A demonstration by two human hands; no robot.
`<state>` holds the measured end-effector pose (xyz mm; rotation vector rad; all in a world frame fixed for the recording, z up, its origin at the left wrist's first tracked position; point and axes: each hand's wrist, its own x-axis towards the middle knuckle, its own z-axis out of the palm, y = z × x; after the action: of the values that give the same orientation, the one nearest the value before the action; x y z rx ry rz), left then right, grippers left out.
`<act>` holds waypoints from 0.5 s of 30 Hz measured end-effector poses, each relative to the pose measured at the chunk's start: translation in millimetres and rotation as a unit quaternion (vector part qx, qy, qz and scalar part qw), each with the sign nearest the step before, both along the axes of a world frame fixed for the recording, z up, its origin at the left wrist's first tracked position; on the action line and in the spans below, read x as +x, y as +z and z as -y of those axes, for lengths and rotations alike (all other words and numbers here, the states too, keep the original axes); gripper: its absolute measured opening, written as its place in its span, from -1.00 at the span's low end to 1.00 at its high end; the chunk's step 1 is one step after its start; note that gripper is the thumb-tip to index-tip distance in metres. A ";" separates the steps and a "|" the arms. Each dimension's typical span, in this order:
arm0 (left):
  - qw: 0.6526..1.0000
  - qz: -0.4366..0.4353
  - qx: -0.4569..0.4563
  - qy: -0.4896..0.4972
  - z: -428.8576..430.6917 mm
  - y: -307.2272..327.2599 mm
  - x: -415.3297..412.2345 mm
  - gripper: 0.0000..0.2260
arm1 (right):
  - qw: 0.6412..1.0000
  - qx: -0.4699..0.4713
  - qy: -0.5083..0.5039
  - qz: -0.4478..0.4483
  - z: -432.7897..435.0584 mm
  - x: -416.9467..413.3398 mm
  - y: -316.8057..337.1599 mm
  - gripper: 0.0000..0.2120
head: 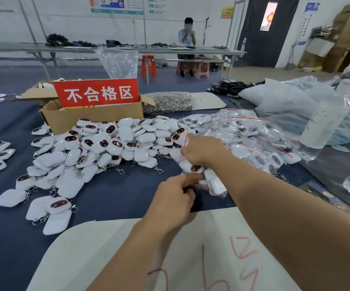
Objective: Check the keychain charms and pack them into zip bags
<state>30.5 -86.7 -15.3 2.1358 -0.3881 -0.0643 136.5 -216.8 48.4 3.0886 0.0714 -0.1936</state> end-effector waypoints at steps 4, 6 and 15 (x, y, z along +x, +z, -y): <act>0.993 0.033 0.084 0.081 -13.9 -3.5 9.1 -0.65 | 1.000 -0.005 0.011 -0.021 -1.3 12.4 -0.4 -0.76; 0.990 0.040 0.122 0.055 -15.4 -5.5 11.4 -0.70 | 0.998 0.045 -0.006 -0.037 0.2 16.9 1.7 -0.86; 0.987 0.057 0.136 0.057 -13.1 -5.7 13.9 -0.63 | 0.896 0.365 -0.208 0.142 8.3 4.3 7.0 -0.85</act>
<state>44.4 -73.6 -21.0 2.4354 -0.3389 0.0740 140.7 -225.1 55.4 3.7824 -0.6922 0.3703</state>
